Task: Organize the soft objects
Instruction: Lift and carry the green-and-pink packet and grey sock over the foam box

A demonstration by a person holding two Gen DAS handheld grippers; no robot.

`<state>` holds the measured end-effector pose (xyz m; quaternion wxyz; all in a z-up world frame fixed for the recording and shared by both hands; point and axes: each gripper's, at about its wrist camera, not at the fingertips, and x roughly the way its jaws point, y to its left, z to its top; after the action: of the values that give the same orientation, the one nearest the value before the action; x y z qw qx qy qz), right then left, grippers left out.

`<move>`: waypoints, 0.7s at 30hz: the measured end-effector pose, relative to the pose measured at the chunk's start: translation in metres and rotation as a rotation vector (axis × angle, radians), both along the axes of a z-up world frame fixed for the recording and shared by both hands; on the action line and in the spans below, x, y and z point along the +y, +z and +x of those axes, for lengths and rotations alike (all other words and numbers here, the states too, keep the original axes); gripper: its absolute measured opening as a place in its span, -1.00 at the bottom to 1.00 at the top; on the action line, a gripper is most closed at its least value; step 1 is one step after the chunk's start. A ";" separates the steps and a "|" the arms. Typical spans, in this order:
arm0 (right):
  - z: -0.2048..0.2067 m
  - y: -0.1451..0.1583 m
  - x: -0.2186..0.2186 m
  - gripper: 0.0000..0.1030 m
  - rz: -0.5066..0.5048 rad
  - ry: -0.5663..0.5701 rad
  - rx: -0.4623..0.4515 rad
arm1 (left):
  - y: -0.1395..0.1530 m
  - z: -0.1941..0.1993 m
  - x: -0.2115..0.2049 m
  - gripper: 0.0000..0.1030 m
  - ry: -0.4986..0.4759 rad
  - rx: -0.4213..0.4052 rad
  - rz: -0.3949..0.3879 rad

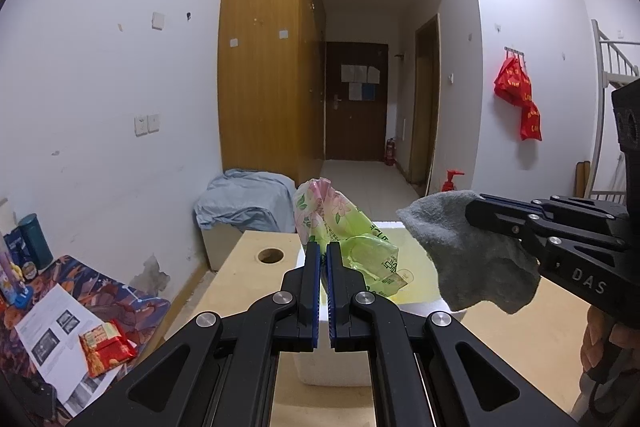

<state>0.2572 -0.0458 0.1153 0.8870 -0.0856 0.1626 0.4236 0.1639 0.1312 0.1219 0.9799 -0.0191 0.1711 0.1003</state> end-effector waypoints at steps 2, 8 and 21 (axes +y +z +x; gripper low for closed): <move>0.006 -0.001 0.003 -0.88 -0.001 -0.003 0.009 | -0.001 0.004 0.003 -0.94 -0.003 0.002 -0.005; 0.016 -0.004 0.011 -0.88 -0.007 -0.005 0.026 | -0.003 0.015 0.011 -0.94 0.001 0.011 -0.007; 0.034 -0.013 0.024 -0.88 -0.016 -0.002 0.071 | -0.010 0.027 0.020 -0.94 0.011 0.018 -0.023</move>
<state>0.2910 -0.0213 0.1027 0.8804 -0.0774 0.1973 0.4242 0.1905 0.1517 0.1115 0.9775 -0.0303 0.1809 0.1039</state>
